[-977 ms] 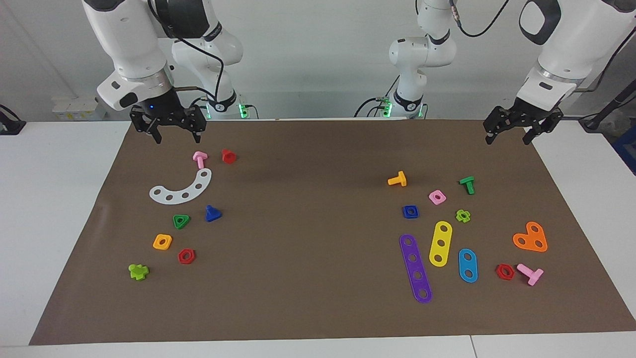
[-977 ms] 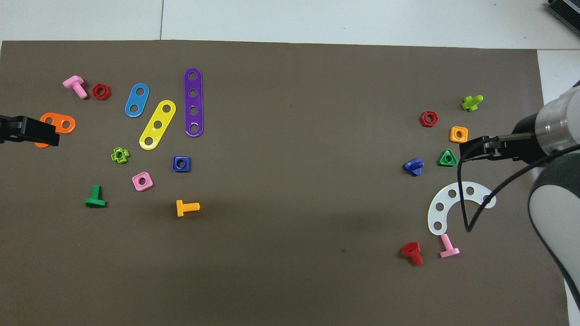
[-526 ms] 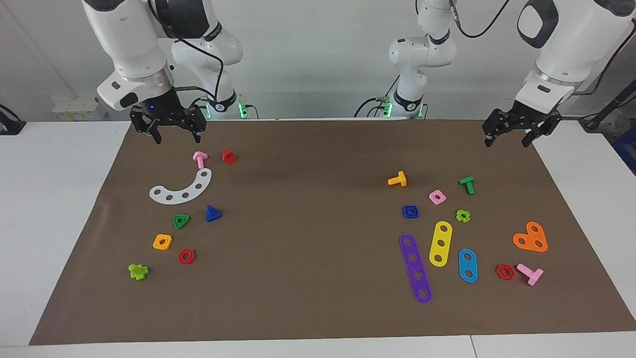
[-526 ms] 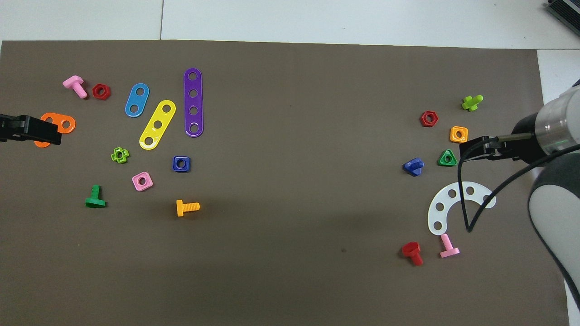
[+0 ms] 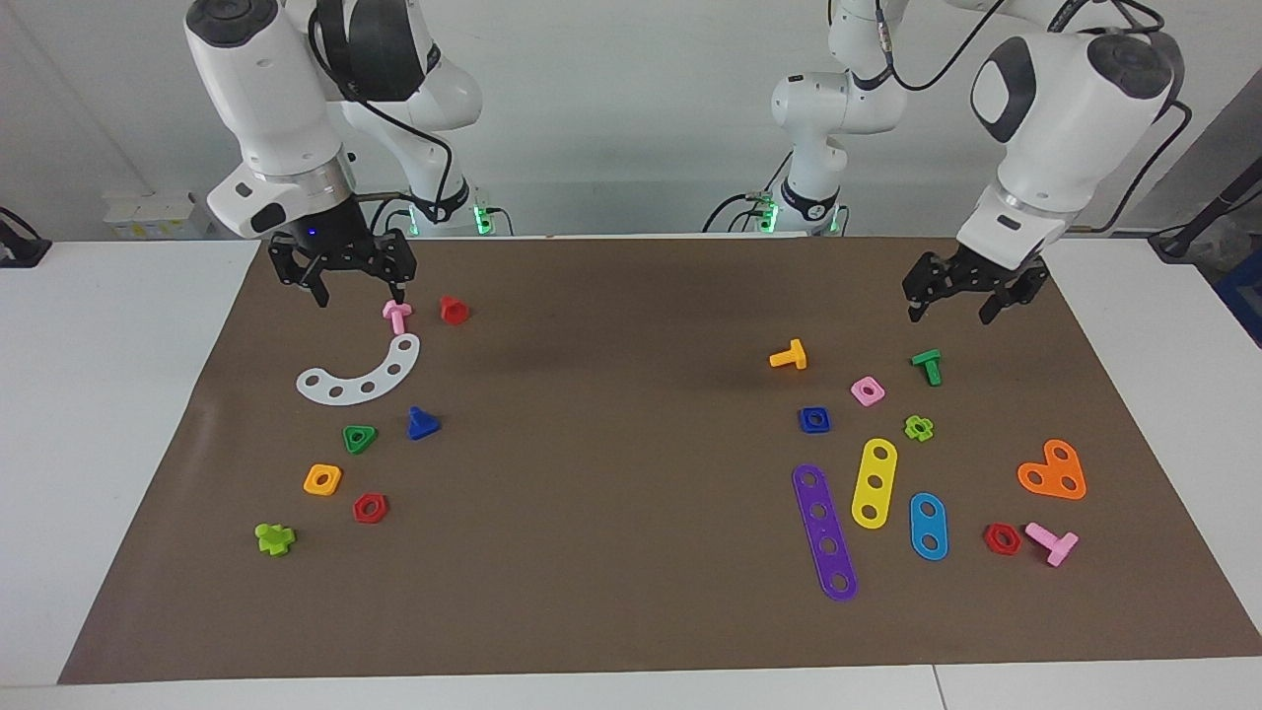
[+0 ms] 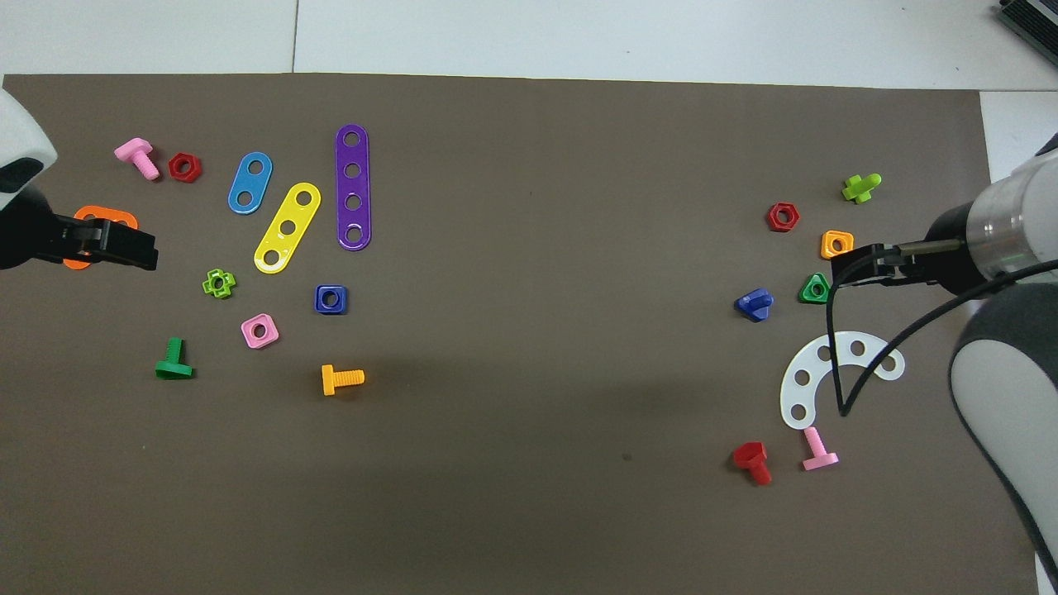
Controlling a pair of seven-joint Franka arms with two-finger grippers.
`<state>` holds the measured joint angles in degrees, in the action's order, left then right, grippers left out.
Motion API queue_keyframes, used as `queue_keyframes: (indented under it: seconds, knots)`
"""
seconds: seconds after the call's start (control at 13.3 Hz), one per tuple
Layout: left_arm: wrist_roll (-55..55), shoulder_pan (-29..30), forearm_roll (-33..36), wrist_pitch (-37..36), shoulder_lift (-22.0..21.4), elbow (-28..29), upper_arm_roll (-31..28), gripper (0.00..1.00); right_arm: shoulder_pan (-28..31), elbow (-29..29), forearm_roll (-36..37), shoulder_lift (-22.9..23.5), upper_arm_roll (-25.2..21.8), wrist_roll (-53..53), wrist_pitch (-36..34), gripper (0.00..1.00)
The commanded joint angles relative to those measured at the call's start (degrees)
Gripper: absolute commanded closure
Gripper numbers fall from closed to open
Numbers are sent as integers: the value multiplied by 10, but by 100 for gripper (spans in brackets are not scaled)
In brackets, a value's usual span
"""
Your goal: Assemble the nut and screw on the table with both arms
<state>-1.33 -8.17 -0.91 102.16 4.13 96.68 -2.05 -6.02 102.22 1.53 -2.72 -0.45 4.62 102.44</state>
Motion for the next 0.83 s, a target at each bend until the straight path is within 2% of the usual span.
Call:
queue_keyframes:
  seconds: [0.0,0.15,0.3,0.45,0.6,0.75]
  knots:
    - [11,-17,-9,79,25,49,-7,0,10,55,-10,-13,3,-26,43,2]
    - [31,-25,-11,164,26,107,-7,0,12,96,-10,-11,2,-29,98,3]
    - [57,-39,-15,210,32,140,-7,1,16,126,-10,-2,1,-29,146,4]
    - [77,-56,-17,249,51,163,-7,2,23,130,-10,30,2,-29,176,5]
    - [84,-65,-17,307,59,206,-7,3,22,130,-10,67,2,-29,215,11]
    - [94,-68,-17,339,61,240,-7,9,21,137,-10,92,2,-24,250,13]
